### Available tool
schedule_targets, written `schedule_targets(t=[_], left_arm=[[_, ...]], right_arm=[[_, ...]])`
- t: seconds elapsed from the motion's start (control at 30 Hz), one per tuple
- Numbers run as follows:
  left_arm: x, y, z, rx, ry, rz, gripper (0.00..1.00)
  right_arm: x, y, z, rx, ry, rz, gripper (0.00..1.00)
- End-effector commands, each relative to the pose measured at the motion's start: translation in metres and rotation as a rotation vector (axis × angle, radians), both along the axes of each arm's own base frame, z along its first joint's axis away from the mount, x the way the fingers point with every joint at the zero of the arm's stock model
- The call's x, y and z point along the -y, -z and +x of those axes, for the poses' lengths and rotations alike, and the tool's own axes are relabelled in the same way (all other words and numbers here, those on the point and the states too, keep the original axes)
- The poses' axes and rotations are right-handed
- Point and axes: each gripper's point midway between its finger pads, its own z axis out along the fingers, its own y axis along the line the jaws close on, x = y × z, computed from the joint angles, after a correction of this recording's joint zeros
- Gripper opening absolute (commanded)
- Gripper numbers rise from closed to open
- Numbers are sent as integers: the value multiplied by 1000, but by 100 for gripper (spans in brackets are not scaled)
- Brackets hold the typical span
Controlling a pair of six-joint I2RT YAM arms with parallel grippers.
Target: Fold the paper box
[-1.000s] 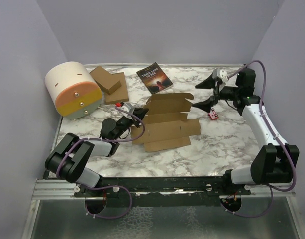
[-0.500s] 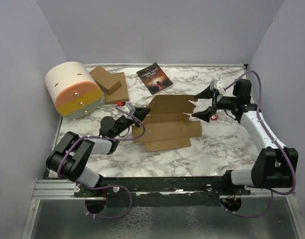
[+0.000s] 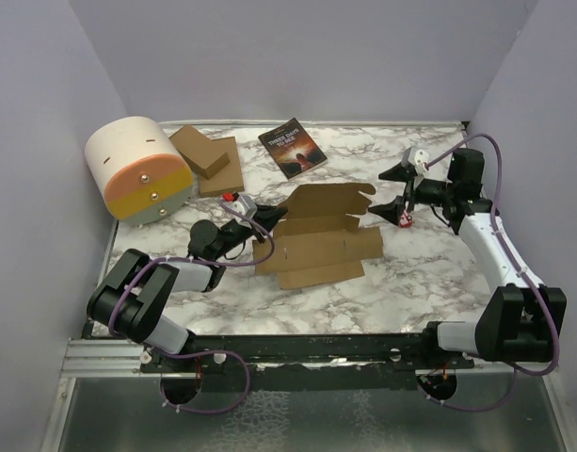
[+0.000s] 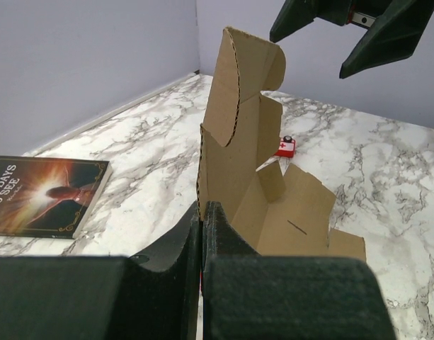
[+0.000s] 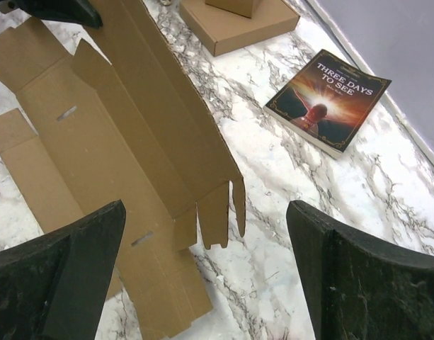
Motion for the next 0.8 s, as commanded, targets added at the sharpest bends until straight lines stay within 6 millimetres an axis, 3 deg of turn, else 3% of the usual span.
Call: schedule_targets(t=[0.0,0.23,0.77], left_arm=[[6,-19,-4,52,55,-24,0],[14,-20,-7,50,112,-19,0],[26,-26,-12,57,208,-30,0]], right_arm=[[4,6,8,10,31,-10,95],[1,19,7,-19,11,15,85],[-7,19,-10,-8,-83,43,63]])
